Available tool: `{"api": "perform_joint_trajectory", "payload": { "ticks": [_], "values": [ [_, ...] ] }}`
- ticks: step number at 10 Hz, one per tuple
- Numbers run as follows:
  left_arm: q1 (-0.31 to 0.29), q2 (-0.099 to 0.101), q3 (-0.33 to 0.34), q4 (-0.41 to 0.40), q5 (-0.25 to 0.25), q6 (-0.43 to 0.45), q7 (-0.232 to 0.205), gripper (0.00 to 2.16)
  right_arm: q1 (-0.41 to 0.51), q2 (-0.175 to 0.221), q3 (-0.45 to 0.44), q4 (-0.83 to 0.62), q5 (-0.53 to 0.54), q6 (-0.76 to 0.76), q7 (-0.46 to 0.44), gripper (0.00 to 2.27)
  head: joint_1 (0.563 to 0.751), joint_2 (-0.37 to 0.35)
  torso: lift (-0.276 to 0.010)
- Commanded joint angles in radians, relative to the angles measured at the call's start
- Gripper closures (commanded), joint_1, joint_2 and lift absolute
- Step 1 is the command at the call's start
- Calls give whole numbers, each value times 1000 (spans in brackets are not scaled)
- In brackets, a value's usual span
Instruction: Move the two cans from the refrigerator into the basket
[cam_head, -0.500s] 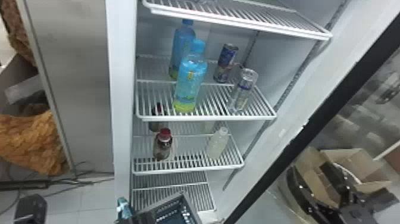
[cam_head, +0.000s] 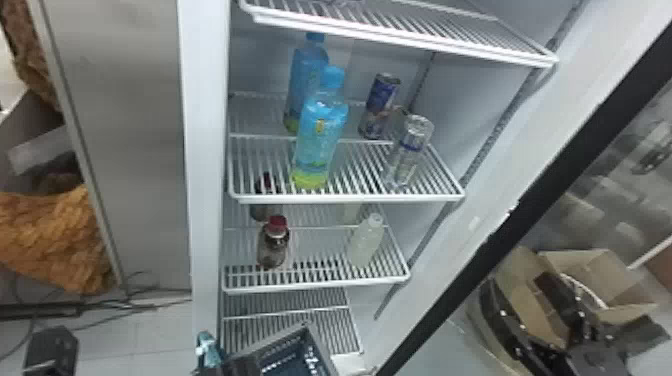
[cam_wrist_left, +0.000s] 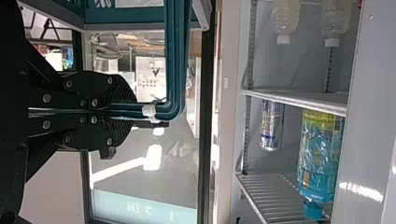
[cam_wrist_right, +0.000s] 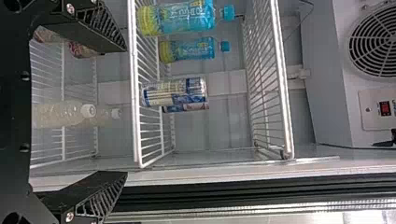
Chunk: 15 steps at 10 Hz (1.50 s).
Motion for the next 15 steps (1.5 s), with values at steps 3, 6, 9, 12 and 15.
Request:
{"api": "perform_joint_trajectory", "payload": {
  "ticks": [3,6,9,12,15],
  "values": [
    [1,-2,1,0,2,0,0,1197,-42,0,18,13,22,0,-5,94,695,-350,-35],
    [-6,-5,1,0,2,-2,0,1197,-74,-12,74,-19,74,44,-78,91,695,-350,-35],
    [-11,-6,1,0,4,-7,0,1197,-155,-17,114,48,78,44,-95,91,695,-350,-35],
    [-14,-8,-1,0,4,-10,0,1197,-221,-25,134,79,84,47,-133,91,695,-350,-35],
    [-14,-8,-1,0,6,-12,0,1197,-270,-52,190,84,72,96,-187,96,695,-350,-35]
  ]
}}
